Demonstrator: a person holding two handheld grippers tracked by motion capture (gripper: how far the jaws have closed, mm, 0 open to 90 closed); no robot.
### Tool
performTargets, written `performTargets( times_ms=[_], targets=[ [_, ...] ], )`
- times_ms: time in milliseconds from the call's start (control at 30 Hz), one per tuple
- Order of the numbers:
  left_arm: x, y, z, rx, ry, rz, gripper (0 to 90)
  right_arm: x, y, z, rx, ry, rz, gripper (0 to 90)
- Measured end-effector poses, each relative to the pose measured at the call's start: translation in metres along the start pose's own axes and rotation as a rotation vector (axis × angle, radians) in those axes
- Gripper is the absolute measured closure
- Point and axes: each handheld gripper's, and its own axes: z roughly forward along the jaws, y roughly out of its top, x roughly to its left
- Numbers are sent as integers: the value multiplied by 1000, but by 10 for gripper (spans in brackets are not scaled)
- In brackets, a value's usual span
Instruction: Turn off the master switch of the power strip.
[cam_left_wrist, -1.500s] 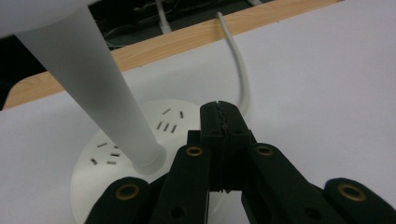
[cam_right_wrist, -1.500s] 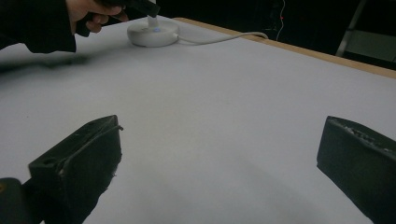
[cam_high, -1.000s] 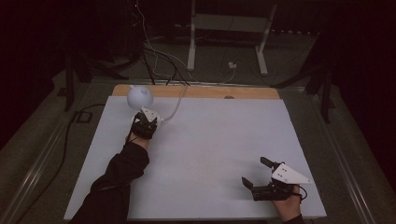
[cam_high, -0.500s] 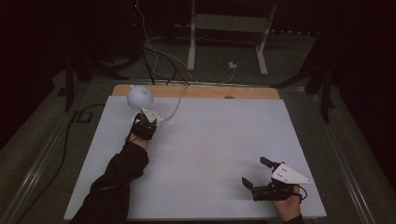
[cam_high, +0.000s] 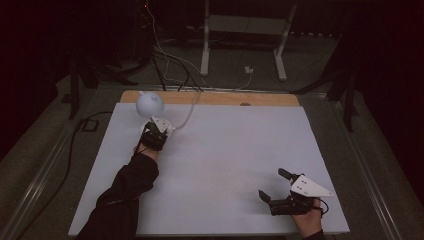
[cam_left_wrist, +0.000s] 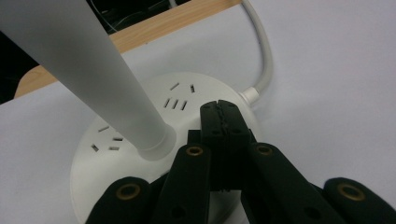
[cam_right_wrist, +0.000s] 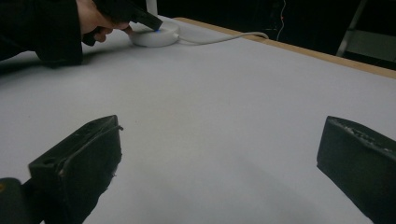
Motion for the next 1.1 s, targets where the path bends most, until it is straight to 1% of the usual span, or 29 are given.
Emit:
performTargets(
  times_ms=[100,167,233,267,333,400,433,500,567,600,667,800,867,900,1000,1033,1100],
  targets=[
    [-1,-1,0,-5,6,6,900,0,0,0,1,-1,-1,1],
    [-1,-2,0,-9,9,20,900,0,0,0,1,-2,-2,1],
    [-2,-2,0,-9,11,21,900,0,0,0,1,-3,-1,1],
    [-2,-2,0,-10,11,32,900,0,0,0,0,-2,0,1],
    [-1,-2,0,-10,6,26,900,0,0,0,2,-1,1,1],
    [-1,-1,0,-7,4,48,900,0,0,0,1,0,0,1],
    [-1,-1,0,-4,4,46,900,0,0,0,1,-1,0,1],
    [-2,-1,0,-1,14,70,900,0,0,0,1,0,0,1],
    [-2,1,0,13,4,56,900,0,0,0,2,-1,1,1],
    [-1,2,0,22,3,68,900,0,0,0,2,-1,0,1],
    [-2,4,0,33,3,78,900,0,0,1,2,-2,0,1],
    [-5,5,1,41,21,123,900,0,-1,2,8,-5,4,1],
    [-5,6,1,47,23,133,900,0,-2,2,13,-5,5,1],
    [-6,6,1,49,25,150,900,0,-2,3,14,-5,5,1],
    [-5,7,1,57,22,159,900,1,-2,3,12,-4,3,1],
    [-5,8,1,64,21,153,900,0,-2,3,12,-5,5,1],
    [-7,10,1,76,33,173,900,0,-2,3,13,-6,8,1]
  ],
)
